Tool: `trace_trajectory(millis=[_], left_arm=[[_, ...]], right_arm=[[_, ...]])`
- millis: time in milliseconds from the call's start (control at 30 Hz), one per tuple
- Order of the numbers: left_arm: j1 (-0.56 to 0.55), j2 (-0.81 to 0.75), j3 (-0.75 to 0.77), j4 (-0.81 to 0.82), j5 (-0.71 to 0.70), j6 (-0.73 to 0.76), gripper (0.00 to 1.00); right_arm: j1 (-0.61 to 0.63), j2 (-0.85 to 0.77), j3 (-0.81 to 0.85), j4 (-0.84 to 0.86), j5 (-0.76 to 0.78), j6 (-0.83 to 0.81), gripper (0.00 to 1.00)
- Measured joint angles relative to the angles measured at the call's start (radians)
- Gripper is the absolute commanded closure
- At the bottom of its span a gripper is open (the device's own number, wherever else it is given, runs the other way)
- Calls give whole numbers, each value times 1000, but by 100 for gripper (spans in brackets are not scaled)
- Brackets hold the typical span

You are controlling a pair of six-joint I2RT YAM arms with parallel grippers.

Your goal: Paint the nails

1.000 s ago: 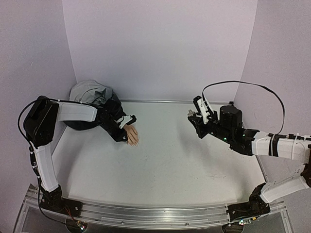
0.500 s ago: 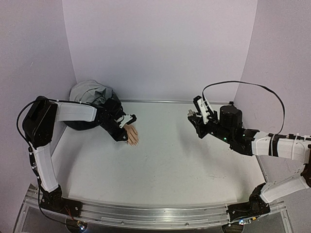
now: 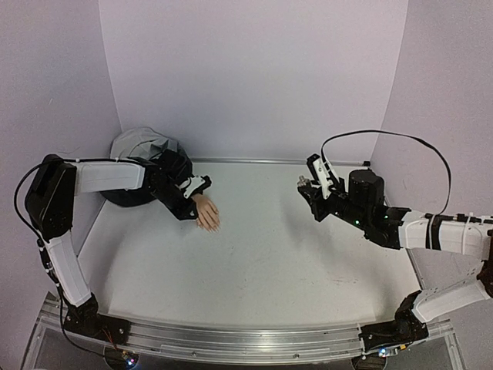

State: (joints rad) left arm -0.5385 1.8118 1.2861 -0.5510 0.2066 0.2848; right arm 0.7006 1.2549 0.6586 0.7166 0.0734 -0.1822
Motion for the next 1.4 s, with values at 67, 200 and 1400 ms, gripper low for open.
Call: trace_trajectory(millis=[67,200,1400], left_arm=[[3,6,3,-3,0,-1,100],[5,36,25,-18,-1,-20,100],[-13,146,127,-80,-24,-155,100]], right_arm=[[0,0,0,6,-2,0,100],[0,0,0,13,-2,0,100],[0,2,0,17,-3,0,100]])
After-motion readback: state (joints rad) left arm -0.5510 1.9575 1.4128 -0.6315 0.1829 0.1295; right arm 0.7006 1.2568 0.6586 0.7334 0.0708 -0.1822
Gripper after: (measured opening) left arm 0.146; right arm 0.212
